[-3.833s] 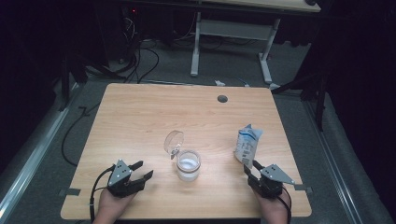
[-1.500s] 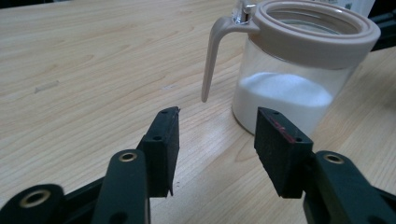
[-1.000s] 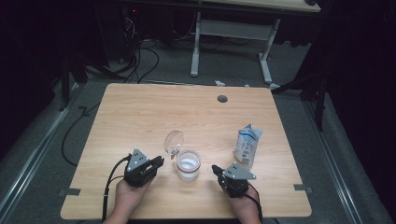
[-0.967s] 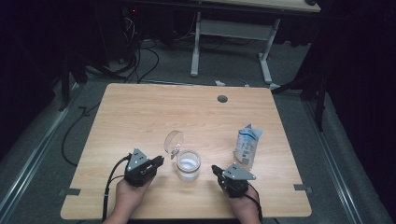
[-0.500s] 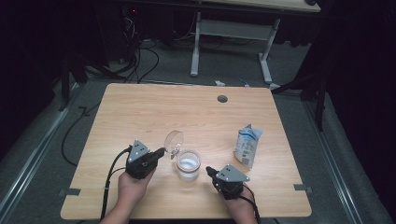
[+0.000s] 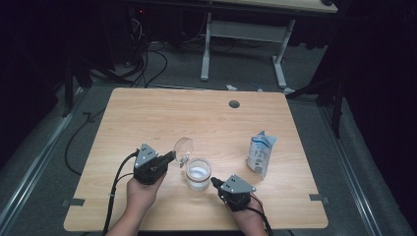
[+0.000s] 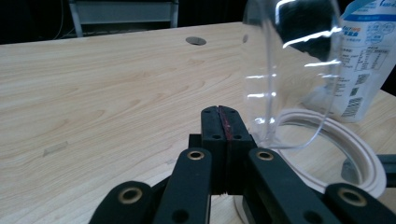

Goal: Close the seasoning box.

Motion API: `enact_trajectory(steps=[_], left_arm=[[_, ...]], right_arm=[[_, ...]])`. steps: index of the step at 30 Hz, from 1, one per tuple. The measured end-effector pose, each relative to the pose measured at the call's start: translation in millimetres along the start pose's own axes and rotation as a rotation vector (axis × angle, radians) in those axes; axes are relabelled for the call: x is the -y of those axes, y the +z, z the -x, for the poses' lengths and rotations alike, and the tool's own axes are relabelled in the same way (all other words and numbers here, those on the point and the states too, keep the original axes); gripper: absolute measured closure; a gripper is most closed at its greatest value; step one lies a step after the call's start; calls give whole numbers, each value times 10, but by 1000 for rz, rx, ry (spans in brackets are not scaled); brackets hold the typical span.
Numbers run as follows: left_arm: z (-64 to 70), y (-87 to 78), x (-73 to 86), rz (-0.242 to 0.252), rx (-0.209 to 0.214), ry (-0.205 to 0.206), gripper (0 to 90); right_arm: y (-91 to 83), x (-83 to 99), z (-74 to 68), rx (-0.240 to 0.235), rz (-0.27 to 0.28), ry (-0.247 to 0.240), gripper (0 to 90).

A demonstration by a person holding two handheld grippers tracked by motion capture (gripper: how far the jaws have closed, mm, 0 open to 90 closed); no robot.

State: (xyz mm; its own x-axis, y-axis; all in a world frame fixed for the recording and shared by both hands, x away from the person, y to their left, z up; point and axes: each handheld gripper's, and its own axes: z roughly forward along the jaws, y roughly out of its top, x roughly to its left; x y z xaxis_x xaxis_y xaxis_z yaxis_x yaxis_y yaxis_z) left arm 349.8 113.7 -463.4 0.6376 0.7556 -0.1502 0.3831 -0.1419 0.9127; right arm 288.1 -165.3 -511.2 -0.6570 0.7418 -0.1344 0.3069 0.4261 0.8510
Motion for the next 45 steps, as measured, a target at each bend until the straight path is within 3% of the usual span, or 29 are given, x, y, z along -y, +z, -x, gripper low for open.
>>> enact_trajectory(steps=[17, 25, 33, 37, 41, 43, 44, 45], left_arm=[[140, 43, 16, -5, 32, 21, 897], [147, 31, 35, -4, 27, 24, 896], [32, -54, 154, -34, 2, 28, 879], [-78, -168, 274, -48, -24, 30, 870], [-224, -334, 431, -94, -68, 40, 834], [-249, -397, 507, -73, -91, -13, 803], [-249, -397, 507, -73, -91, -13, 780], [-323, -506, 602, -90, -113, -5, 748]], right_arm=[[22, -1, -26, -5, -2, -7, 900], [22, -2, -26, -6, -2, -7, 899], [17, 0, -27, -7, -5, -7, 899], [19, 8, -14, -8, -4, 0, 899], [15, 16, 1, -3, -5, 9, 900], [11, 17, 11, 0, -7, 12, 900], [7, 17, 17, 3, -8, 16, 900], [6, 18, 32, 6, -2, 20, 900]])
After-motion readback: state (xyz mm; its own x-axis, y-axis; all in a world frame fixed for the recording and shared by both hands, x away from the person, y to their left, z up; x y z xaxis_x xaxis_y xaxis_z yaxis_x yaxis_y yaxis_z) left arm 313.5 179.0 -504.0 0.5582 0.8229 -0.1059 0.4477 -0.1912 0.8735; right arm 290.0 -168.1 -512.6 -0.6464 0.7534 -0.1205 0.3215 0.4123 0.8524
